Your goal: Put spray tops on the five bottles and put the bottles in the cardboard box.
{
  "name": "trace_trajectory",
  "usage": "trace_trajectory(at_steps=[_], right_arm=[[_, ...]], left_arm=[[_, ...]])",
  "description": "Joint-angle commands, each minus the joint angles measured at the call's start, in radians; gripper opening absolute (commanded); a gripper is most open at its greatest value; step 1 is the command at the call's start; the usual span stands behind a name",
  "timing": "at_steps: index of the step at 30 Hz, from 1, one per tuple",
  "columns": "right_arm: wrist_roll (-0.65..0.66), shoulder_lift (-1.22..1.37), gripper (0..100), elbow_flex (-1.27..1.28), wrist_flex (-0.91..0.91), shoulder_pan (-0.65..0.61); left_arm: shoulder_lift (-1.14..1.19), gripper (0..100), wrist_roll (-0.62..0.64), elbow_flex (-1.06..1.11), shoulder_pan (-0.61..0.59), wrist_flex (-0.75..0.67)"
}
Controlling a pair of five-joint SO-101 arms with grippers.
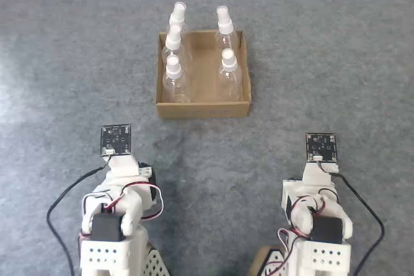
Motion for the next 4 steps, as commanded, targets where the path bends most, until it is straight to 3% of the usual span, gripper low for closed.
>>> trace_trajectory(at_steps=[1,4], right_arm=[[-0.008,-0.022,0.6,0.021,0.005,0.007],[-0.008,-0.022,0.6,0.021,0.005,0.007]], left_arm=[[-0.023,1,0.011,-0.013,0.0,-0.002],[-0.023,1,0.011,-0.013,0.0,-0.002]])
